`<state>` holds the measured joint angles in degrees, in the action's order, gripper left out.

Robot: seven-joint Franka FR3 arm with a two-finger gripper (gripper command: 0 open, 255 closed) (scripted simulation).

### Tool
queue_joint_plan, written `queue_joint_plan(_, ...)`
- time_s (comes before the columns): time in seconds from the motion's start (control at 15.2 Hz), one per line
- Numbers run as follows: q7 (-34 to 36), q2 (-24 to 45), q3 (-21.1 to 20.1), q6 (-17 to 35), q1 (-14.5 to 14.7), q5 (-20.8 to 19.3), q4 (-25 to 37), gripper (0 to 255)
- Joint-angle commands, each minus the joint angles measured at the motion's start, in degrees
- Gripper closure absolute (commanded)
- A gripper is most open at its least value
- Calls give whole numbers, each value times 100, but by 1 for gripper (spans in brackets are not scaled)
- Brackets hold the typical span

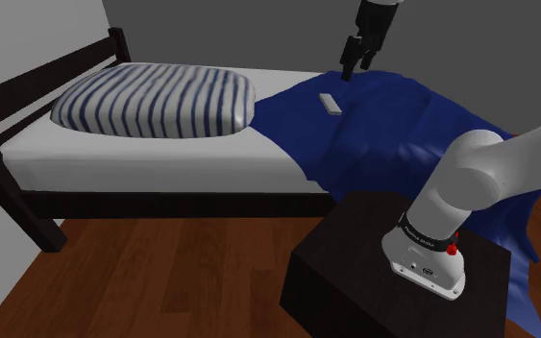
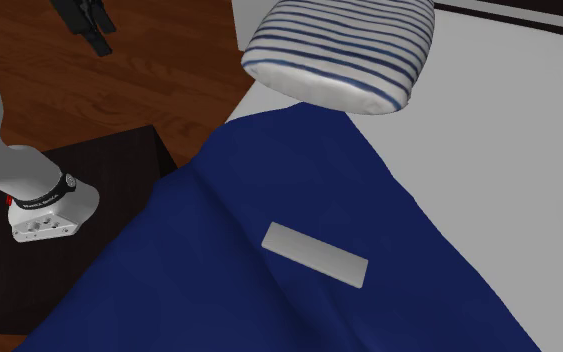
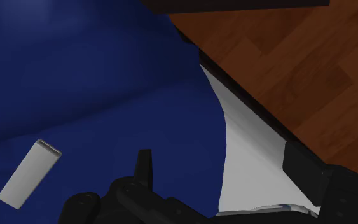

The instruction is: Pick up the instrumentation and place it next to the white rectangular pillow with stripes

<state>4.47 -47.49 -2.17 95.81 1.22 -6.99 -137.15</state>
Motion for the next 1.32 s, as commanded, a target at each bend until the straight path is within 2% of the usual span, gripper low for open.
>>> queue_joint_plan(0.0, 0, 0, 0, 0, 0, 0, 0, 0)
queue_joint_plan(0.66, -154, 1704, 783, 1191, -498, -240, 444, 0)
queue_joint_plan(1.25, -408, 3426, 1448, 1939, -809, -66, 1330, 0)
